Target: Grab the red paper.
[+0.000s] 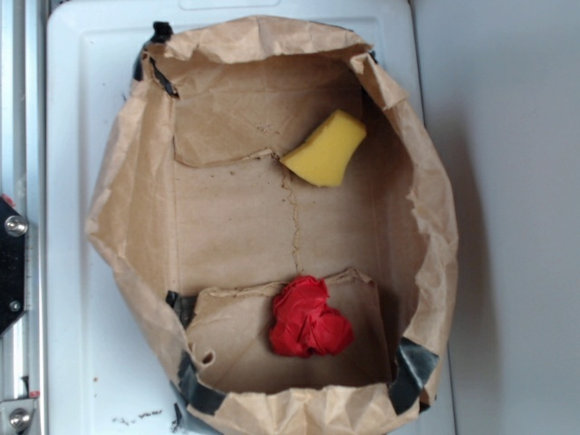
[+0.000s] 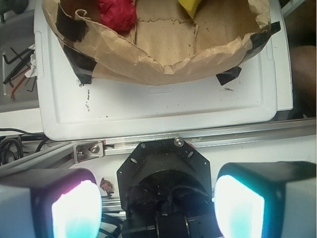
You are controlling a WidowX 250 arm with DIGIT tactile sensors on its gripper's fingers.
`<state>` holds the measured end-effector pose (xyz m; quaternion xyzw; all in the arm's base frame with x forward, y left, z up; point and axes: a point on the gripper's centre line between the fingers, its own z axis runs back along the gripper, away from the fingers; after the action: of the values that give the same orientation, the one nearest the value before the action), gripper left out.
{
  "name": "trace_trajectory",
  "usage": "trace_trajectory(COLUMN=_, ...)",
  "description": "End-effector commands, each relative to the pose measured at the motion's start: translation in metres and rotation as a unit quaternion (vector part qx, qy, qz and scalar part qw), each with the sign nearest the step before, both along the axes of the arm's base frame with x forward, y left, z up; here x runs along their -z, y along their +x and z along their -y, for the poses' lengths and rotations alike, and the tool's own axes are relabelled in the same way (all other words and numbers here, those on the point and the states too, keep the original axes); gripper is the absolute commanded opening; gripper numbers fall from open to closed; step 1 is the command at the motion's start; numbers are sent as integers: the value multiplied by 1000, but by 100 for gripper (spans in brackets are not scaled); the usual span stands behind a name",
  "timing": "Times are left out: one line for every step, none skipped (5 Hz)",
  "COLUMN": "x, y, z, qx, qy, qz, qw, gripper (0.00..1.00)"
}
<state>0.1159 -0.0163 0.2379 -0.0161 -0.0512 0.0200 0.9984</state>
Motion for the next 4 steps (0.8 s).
trace_trajectory(x=0, y=0, z=0, qx=0, qy=0, qz=0, qw=1000, gripper=100)
trace_trajectory(x=2, y=24, z=6, qx=-22, qy=-21, qz=5, qw=1000, gripper=100)
trace_trajectory(x=4, y=41, z=8, qx=-34, qy=-33, qz=16, qw=999, gripper=100)
trace_trajectory(x=6, y=64, z=10, qx=-50, qy=-39, qz=29, qw=998, gripper=100)
